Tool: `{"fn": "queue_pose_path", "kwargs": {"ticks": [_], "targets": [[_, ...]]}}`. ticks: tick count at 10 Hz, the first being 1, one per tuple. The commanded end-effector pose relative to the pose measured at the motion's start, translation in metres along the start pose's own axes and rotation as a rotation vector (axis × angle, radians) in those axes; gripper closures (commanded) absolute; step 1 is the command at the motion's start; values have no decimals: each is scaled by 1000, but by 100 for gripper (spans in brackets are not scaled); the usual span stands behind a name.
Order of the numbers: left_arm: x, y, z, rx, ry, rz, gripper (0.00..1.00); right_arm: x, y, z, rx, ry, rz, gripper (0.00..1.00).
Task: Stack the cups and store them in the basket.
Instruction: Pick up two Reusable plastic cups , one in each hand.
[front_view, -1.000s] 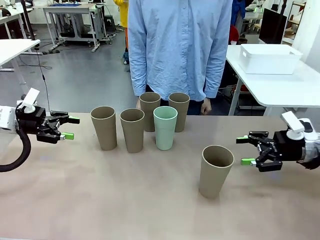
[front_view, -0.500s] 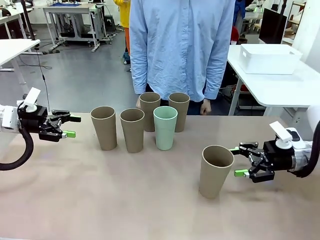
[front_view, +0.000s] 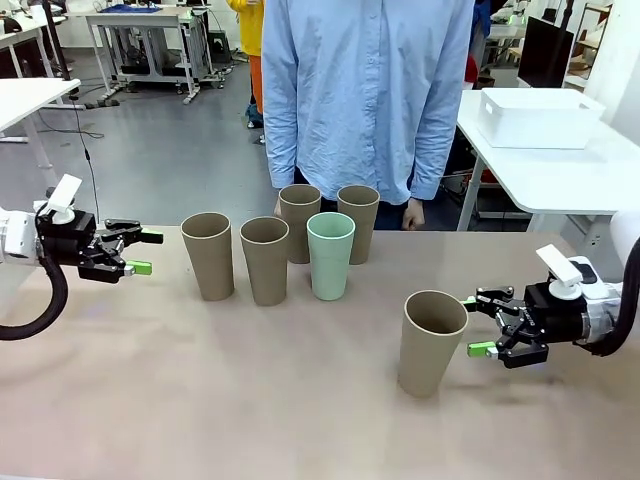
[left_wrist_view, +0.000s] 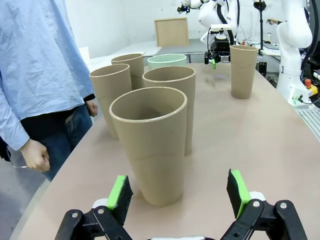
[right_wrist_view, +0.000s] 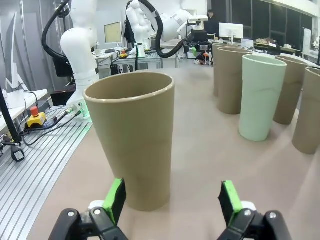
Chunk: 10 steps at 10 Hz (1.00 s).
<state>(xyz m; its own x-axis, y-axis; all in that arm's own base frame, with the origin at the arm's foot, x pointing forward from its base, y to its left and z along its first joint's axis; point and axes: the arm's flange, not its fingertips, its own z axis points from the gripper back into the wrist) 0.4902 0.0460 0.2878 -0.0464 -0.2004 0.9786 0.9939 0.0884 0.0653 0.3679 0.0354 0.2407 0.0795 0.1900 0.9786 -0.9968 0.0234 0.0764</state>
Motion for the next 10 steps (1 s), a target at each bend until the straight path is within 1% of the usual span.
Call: {"fn": "queue_pose_path", "kwargs": {"ticks": [1, 4, 6, 10], "targets": [[3, -1, -9, -16, -17, -28, 0, 2, -8, -5, 59, -11, -19, 0], [-1, 3, -18, -21, -17, -42, 0, -2, -14, -9, 117, -38, -53, 0], [-6, 10, -26, -7, -29, -62, 0, -6, -15, -13, 151, -57, -67, 0], [-15, 23, -28, -20, -70, -60, 0, -15, -12, -24, 221, -88, -66, 0]]}}
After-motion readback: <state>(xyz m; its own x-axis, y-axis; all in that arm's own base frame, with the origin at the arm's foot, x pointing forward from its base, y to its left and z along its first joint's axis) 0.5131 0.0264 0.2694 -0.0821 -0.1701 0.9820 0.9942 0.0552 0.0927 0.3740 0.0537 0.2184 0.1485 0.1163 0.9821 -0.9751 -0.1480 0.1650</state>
